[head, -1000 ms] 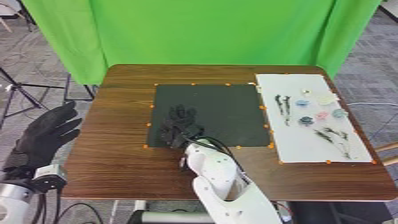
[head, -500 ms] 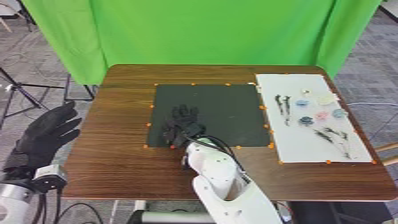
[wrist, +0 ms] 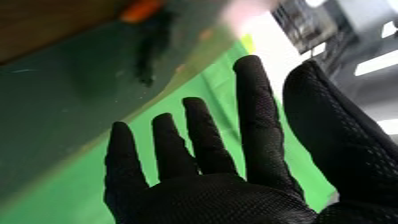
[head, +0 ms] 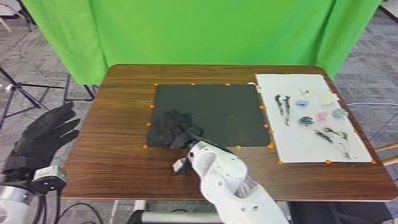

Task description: Arrange flowers

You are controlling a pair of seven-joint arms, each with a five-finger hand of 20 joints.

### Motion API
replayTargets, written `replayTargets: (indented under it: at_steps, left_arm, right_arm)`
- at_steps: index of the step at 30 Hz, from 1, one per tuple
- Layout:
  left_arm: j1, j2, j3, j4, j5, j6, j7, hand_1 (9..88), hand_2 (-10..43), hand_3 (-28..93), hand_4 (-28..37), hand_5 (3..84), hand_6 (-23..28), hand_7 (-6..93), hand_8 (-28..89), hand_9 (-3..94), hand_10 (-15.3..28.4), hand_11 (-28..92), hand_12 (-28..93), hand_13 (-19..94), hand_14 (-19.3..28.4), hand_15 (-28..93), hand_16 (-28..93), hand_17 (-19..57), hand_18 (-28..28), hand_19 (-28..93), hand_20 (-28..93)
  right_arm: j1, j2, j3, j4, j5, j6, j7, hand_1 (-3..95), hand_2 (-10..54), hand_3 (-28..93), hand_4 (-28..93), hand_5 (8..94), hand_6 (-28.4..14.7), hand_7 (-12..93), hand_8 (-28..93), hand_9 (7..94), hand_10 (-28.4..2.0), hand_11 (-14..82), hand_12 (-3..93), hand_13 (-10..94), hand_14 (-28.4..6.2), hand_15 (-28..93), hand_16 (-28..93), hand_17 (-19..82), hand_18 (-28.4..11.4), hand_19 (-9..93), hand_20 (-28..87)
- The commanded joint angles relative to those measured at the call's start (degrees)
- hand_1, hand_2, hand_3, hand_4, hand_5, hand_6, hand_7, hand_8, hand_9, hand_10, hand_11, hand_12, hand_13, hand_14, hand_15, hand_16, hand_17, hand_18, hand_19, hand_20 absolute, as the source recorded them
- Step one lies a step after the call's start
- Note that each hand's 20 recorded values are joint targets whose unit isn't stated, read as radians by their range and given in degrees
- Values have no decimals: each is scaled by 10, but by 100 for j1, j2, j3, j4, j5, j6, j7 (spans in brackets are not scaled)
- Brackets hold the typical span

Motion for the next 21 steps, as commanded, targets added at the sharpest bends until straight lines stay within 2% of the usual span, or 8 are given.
replayTargets:
  at_steps: [1, 5, 7, 9, 11, 14, 19, 21]
  left_arm:
    - [297, -310, -130, -130, 31, 100, 209, 223, -42, 715, -283, 243, 16, 252, -129, 195, 97, 167, 182, 158, 117, 211, 68, -103, 182, 376, 111]
    - [393, -395, -191, -166, 24, 124, 231, 227, -42, 710, -282, 241, 15, 244, -123, 193, 92, 161, 184, 158, 112, 203, 68, -102, 181, 374, 108]
    - [425, -428, -192, -185, 30, 143, 269, 229, -42, 708, -282, 241, 16, 241, -121, 192, 92, 161, 186, 158, 111, 201, 69, -102, 181, 375, 107]
    - [435, -448, -205, -191, 35, 125, 268, 230, -44, 707, -281, 242, 16, 240, -119, 192, 92, 160, 187, 158, 111, 200, 70, -102, 181, 375, 107]
    - [424, -448, -207, -188, 35, 128, 280, 231, -44, 706, -280, 242, 16, 239, -118, 192, 92, 159, 187, 158, 111, 200, 71, -102, 181, 376, 106]
    - [429, -450, -223, -194, 34, 128, 299, 232, -46, 706, -278, 242, 16, 237, -116, 192, 92, 158, 188, 158, 110, 201, 72, -102, 181, 376, 106]
    - [459, -470, -256, -205, 36, 140, 331, 233, -47, 705, -277, 242, 17, 237, -115, 192, 92, 159, 189, 157, 110, 201, 72, -102, 180, 376, 104]
    - [461, -474, -262, -205, 34, 140, 330, 234, -47, 704, -278, 242, 17, 237, -115, 191, 92, 160, 189, 157, 111, 201, 72, -102, 180, 376, 105]
  right_arm:
    - [299, 989, 546, -375, -34, 1187, 475, 215, 49, 913, -183, 388, 39, 295, -172, 251, -125, 89, 289, 176, -112, -41, 475, -93, -189, 450, 250]
    - [189, 1790, 1157, -495, -109, 1618, 1025, 219, -10, 855, -239, 314, -6, 309, -160, 282, -126, 156, 276, 227, -107, 120, 372, -46, -189, 475, 276]
    - [58, 2199, 1472, -530, -302, 1704, 1352, 190, -45, 833, -271, 296, -49, 292, -144, 329, -129, 198, 257, 288, -96, 207, 307, -20, -193, 517, 316]
    - [-46, 2510, 1640, -510, -426, 1851, 1657, 175, -79, 808, -281, 298, -80, 295, -133, 375, -139, 258, 252, 364, -97, 363, 221, 17, -194, 568, 378]
    - [-196, 2841, 1912, -483, -686, 1749, 1968, 199, -92, 758, -282, 325, -84, 343, -144, 414, -147, 345, 263, 411, -99, 505, 189, 56, -200, 621, 423]
    - [-409, 3191, 2248, -451, -919, 1636, 2396, 279, -95, 651, -283, 374, -68, 419, -168, 462, -143, 457, 296, 462, -104, 636, 186, 103, -202, 680, 459]
    - [-881, 3582, 2843, -524, -1240, 1509, 2873, 365, -95, 573, -283, 420, -52, 497, -194, 495, -136, 551, 343, 485, -112, 728, 206, 131, -205, 714, 481]
    - [-1156, 3650, 3186, -656, -1269, 1231, 2840, 357, -95, 605, -283, 434, -45, 511, -201, 508, -133, 569, 357, 493, -113, 748, 214, 134, -207, 717, 485]
